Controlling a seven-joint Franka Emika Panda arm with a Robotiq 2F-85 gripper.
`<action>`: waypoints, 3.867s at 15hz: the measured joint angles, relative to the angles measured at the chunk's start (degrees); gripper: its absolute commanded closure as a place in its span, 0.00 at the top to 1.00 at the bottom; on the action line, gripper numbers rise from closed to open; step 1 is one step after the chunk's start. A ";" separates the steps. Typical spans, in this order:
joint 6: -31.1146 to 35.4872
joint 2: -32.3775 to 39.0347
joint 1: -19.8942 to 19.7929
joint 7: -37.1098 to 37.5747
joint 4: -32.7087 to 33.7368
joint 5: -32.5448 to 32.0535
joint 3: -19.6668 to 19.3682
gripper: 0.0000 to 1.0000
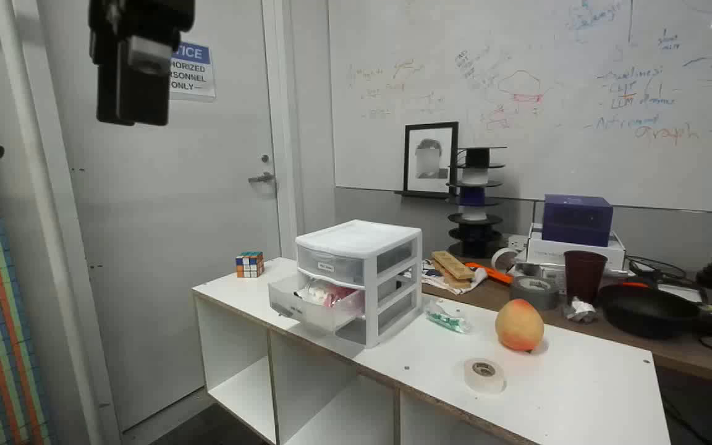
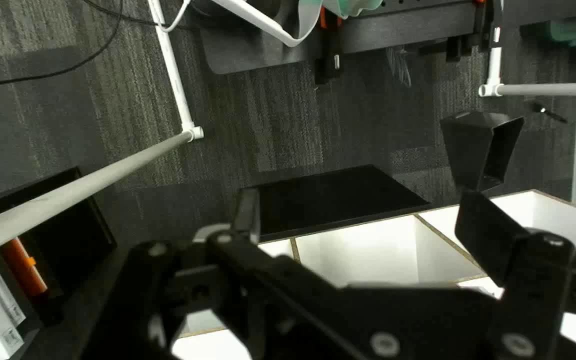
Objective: Pick the masking tape and the plastic and put them in the drawer, then close it
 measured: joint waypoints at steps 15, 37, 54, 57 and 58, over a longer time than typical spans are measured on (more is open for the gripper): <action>7.21 2.56 0.00 1.82 0.83 1.14 -0.02 1.00; 37.55 57.27 -4.81 14.16 31.14 22.11 2.34 1.00; 37.04 79.96 -5.19 26.10 50.63 21.24 3.93 1.00; 35.53 81.65 -5.14 26.48 51.62 20.83 3.94 1.00; 35.19 82.04 -5.11 26.61 51.78 20.71 3.94 1.00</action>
